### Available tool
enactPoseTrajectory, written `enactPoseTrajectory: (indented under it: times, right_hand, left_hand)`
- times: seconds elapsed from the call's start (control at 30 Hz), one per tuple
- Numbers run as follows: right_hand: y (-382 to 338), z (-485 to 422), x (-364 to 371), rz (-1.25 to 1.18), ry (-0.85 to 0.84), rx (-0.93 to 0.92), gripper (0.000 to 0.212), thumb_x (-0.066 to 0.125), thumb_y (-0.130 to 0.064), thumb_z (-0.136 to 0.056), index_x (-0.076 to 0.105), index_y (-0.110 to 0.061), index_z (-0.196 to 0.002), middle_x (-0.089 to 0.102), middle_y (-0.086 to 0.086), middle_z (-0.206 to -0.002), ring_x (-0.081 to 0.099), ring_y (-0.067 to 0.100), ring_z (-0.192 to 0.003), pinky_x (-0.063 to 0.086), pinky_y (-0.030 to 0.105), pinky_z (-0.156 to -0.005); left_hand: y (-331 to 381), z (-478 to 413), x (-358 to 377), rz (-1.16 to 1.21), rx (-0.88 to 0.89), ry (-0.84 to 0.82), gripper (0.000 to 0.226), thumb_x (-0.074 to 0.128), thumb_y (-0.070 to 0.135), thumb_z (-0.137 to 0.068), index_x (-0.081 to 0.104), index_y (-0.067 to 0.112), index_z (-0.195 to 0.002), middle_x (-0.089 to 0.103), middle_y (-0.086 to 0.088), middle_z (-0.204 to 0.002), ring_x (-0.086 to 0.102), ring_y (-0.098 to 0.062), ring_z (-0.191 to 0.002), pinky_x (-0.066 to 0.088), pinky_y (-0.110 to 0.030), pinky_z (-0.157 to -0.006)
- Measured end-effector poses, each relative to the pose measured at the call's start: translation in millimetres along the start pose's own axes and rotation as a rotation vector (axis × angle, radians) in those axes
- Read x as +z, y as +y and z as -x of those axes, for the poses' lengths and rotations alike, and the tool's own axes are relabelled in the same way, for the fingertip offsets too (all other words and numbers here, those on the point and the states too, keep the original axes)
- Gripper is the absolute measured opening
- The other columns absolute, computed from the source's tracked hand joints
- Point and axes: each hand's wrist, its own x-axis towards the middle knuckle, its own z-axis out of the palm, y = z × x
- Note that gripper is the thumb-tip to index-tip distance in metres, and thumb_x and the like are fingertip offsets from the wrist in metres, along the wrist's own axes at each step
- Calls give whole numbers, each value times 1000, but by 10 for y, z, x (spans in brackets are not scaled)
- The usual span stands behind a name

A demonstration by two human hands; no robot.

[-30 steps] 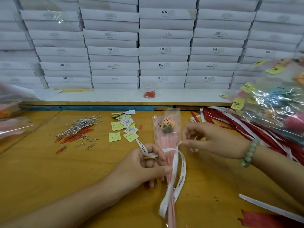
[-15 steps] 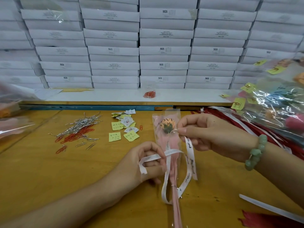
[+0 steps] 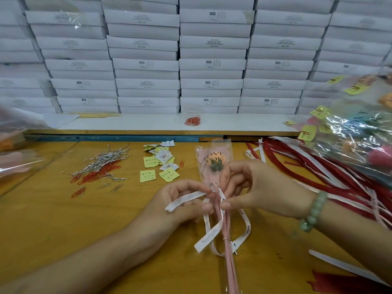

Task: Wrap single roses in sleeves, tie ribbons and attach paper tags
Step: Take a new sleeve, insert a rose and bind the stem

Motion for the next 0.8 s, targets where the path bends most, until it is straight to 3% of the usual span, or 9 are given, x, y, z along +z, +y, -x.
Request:
enactPoseTrajectory:
  times: [0.17,0.23,0.33,0.5,0.57,0.7,0.8]
  right_hand:
    - [69,6,103,246,177,-72,33,87,-18,-65,60,-24,-84,69,-13,-72,63,-1,-66,45,9,-65]
    - [93,5,120,268,198,-86,35,86,-20,-67,58,-27,-86,68,-15,-73,63,-2,-69,46,11,-68]
    - [121,5,129,197,192,-110,33,82,-15,-72,56,-26,-89,67,-9,-77,66,4,-71,52,19,-67]
    - [121,31,166,203,232,-171,26,70,-10,-82,50,-24,-90,55,-11,-90,65,8,-60,51,20,-54]
    - [134,35,175,150,251,-178,24,67,-6,-84,49,-21,-90,54,-12,-86,67,11,-59,54,26,-55]
    - [164,11,172,15,253,-172,22,65,1,-85,50,-15,-89,58,-15,-78,70,14,-63,51,20,-57]
    - [179,-8,168,-154,231,-141,20,66,5,-84,52,-9,-89,62,0,-89,72,16,-74,57,30,-67]
  left_hand:
    - [-12,-4,-13,70,24,-14,27,76,4,-73,69,8,-99,72,-17,-99,70,-20,-88,53,-20,-73]
    - [-7,1,-16,75,29,-36,25,77,4,-74,70,10,-97,72,-16,-97,70,-21,-89,53,-21,-75]
    - [1,2,-16,68,37,-64,26,78,4,-74,69,10,-97,72,-16,-98,70,-22,-90,53,-22,-77]
    - [17,3,-8,72,40,-94,24,81,8,-71,71,15,-92,72,-12,-96,69,-19,-86,53,-23,-73]
    - [20,5,-9,55,45,-112,24,81,9,-72,70,14,-92,71,-11,-95,69,-19,-86,53,-23,-73]
    - [20,6,-16,43,46,-135,23,80,6,-74,69,12,-93,71,-11,-94,69,-20,-88,53,-24,-77]
    - [27,7,-9,42,53,-157,21,79,5,-75,70,12,-92,72,-10,-93,70,-19,-86,53,-22,-76]
